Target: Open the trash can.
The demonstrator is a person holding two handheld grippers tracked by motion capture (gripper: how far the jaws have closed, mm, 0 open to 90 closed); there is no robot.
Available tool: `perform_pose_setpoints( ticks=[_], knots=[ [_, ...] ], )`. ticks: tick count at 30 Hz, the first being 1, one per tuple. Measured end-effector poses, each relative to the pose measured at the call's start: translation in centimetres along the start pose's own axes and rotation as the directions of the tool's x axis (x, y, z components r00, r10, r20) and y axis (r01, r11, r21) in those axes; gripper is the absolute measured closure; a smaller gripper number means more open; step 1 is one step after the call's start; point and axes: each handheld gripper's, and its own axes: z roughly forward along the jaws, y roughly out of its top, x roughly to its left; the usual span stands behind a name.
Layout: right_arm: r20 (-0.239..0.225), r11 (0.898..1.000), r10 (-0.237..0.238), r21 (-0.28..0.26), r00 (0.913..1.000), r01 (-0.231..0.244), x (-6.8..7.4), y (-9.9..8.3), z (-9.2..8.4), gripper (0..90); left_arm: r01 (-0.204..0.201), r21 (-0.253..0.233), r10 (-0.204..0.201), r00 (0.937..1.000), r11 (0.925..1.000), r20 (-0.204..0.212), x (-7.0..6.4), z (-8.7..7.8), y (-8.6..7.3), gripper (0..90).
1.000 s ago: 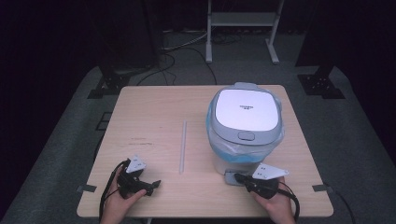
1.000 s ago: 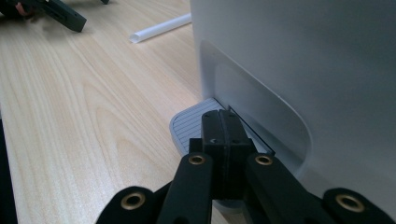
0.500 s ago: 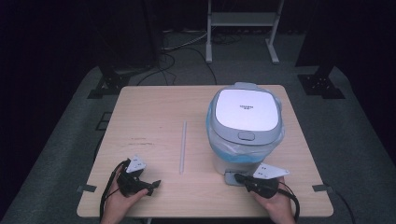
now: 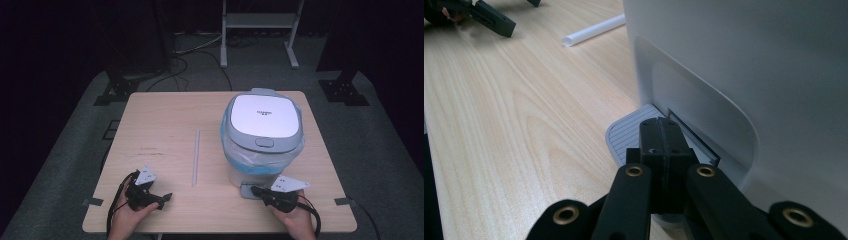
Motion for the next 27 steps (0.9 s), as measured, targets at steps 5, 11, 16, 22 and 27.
perform_pose_setpoints(
  ticks=[5, 11, 16, 22, 27],
  knots=[
    [-0.002, 1.000, -0.001, -0.002, 1.0000, 0.001, -0.03, -0.07, 0.08, 90.0, 0.000, 0.000, 0.000, 1.0000, 1.0000, 0.000, 0.00, 0.00, 0.00, 0.2],
    [-0.001, 1.000, 0.005, 0.004, 1.0000, -0.005, 0.01, -0.09, 0.11, 90.0, 0.002, 0.001, -0.002, 1.0000, 1.0000, -0.003, 0.02, 0.02, 0.03, 0.2],
    [0.002, 1.000, 0.004, 0.008, 1.0000, -0.004, 0.03, -0.12, 0.15, 90.0, 0.002, 0.002, -0.002, 1.0000, 1.0000, -0.004, 0.01, 0.02, 0.03, 0.2],
    [0.007, 1.000, -0.002, 0.014, 1.0000, 0.001, 0.07, -0.17, 0.28, 90.0, 0.003, 0.002, -0.003, 1.0000, 1.0000, -0.004, -0.01, 0.01, 0.03, 0.3],
    [0.011, 1.000, -0.004, 0.025, 0.9999, 0.003, 0.14, -0.20, 0.41, 90.0, 0.006, 0.001, -0.006, 1.0000, 1.0000, -0.007, -0.03, 0.01, 0.02, 0.3]
  ],
)
